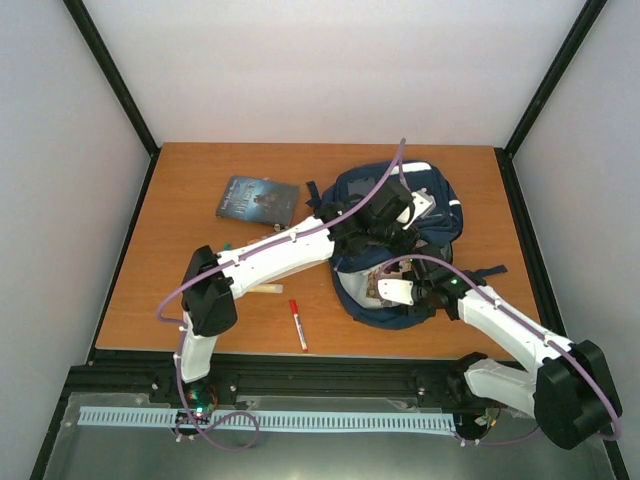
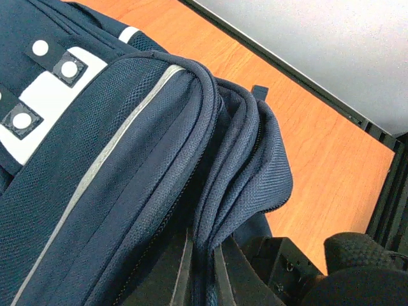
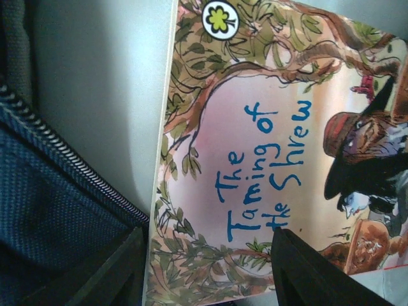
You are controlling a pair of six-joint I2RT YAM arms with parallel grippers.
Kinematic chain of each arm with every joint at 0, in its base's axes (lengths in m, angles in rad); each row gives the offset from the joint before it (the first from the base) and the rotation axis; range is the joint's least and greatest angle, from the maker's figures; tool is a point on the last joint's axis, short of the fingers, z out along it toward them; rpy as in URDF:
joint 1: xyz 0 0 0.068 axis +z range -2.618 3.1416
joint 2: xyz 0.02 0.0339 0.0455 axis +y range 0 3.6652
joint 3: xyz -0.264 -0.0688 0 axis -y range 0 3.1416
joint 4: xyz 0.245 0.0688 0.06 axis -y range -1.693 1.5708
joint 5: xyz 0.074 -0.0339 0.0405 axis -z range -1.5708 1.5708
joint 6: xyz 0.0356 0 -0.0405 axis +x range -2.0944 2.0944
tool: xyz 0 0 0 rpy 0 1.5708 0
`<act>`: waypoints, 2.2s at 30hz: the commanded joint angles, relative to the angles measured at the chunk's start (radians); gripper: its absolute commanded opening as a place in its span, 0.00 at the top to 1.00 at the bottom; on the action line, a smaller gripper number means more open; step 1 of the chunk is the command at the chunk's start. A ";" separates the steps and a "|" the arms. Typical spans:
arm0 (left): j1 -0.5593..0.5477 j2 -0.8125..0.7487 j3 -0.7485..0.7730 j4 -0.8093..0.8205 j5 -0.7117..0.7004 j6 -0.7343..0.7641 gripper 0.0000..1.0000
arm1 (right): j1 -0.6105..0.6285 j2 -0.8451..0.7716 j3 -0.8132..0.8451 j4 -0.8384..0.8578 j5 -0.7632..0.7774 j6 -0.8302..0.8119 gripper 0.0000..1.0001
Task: Pack the student bag
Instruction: Place the book in the student bag.
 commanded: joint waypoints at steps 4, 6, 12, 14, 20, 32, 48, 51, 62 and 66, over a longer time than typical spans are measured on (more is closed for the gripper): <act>0.002 0.004 0.070 -0.001 0.047 -0.005 0.99 | 0.049 0.013 0.018 0.018 0.043 0.003 0.42; 0.002 0.009 0.080 -0.009 0.054 -0.002 0.99 | 0.053 0.028 0.011 0.059 0.078 0.000 0.42; 0.002 0.022 0.099 -0.028 0.078 -0.001 0.99 | 0.053 0.076 -0.003 0.211 0.181 -0.020 0.45; 0.002 0.022 0.102 -0.033 0.083 0.001 0.99 | 0.053 0.092 0.003 0.253 0.200 -0.028 0.47; 0.002 0.022 0.105 -0.046 0.095 0.010 0.99 | 0.053 0.135 0.010 0.369 0.214 -0.057 0.50; 0.002 0.035 0.118 -0.077 0.087 0.028 0.99 | 0.056 0.100 0.063 0.224 0.108 -0.095 0.48; 0.002 0.040 0.147 -0.109 0.064 0.044 0.99 | 0.061 -0.063 -0.057 0.180 0.124 0.058 0.44; 0.002 0.036 0.143 -0.102 0.034 0.038 0.99 | 0.061 -0.175 -0.037 0.109 0.052 0.135 0.44; 0.029 0.018 0.098 0.049 -0.161 -0.100 0.99 | -0.151 -0.465 0.053 -0.097 -0.154 0.320 0.51; 0.037 0.015 0.095 0.075 -0.159 -0.116 0.99 | -0.371 -0.403 0.134 -0.123 -0.332 0.385 0.53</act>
